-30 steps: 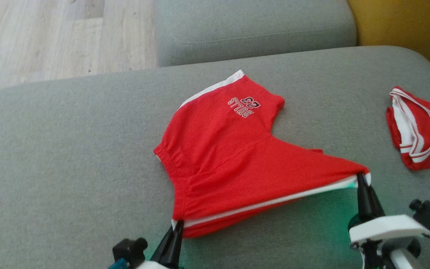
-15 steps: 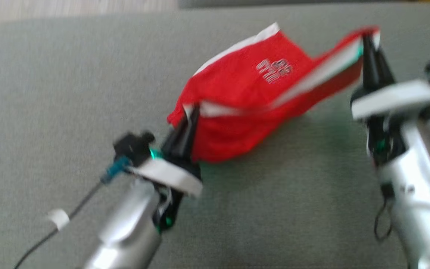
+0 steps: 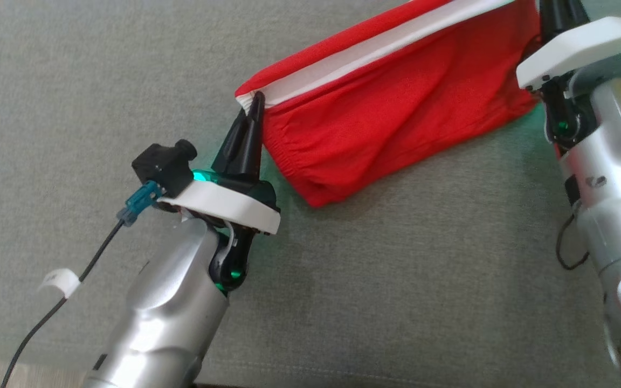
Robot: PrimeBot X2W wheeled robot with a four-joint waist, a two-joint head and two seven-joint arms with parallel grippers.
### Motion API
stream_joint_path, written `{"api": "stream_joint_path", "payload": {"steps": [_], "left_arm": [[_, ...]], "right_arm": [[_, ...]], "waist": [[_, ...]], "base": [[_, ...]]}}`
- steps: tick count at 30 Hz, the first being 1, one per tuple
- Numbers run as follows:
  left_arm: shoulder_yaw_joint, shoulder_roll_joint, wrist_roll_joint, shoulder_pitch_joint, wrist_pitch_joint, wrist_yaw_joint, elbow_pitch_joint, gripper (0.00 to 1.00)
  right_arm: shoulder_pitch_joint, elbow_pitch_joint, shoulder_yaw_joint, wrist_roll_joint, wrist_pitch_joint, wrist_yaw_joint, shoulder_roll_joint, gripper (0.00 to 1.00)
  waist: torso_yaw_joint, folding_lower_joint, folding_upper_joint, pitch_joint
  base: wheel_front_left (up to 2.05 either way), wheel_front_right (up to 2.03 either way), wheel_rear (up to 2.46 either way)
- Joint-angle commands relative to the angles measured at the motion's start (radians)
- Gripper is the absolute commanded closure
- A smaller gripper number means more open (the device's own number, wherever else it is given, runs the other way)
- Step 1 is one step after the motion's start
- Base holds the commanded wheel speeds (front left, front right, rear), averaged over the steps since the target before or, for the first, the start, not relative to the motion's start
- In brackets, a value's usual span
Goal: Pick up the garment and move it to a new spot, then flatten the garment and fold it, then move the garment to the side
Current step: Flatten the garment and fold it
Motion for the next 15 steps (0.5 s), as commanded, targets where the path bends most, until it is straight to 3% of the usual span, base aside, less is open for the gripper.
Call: {"api": "stream_joint_path", "payload": {"steps": [1, 2, 3, 4, 15], "left_arm": [[0.022, 0.013, -0.005, -0.032, -0.005, 0.002, -0.033, 1.00], [0.020, 0.013, -0.008, -0.032, -0.005, 0.002, -0.034, 0.69], [0.019, 0.013, -0.008, -0.031, -0.005, 0.002, -0.035, 0.18], [0.020, 0.013, -0.008, -0.030, -0.005, 0.002, -0.034, 0.00], [0.078, 0.013, 0.095, 0.073, -0.005, 0.056, -0.065, 0.00]], "right_arm": [[-0.038, -0.006, 0.022, -0.019, -0.025, -0.001, 0.000, 0.72], [-0.049, 0.011, 0.027, -0.029, -0.040, -0.001, 0.001, 0.05], [-0.057, 0.026, 0.034, -0.038, -0.052, -0.001, 0.003, 0.00], [-0.062, 0.038, 0.041, -0.047, -0.063, -0.001, 0.005, 0.00], [-0.014, 0.054, 0.030, -0.236, -0.103, -0.001, -0.055, 0.00]], "waist": [[0.020, -0.0002, 0.0000, 0.021], [0.021, -0.0002, 0.0000, 0.025], [0.022, -0.0002, 0.0000, 0.028], [0.023, -0.0002, 0.0000, 0.029], [0.018, -0.0002, 0.0000, 0.016]], "base": [[0.00, 0.00, 0.00], [0.00, 0.00, 0.00], [0.00, 0.00, 0.00], [0.00, 0.00, 0.00], [0.00, 0.00, 0.00]]}}
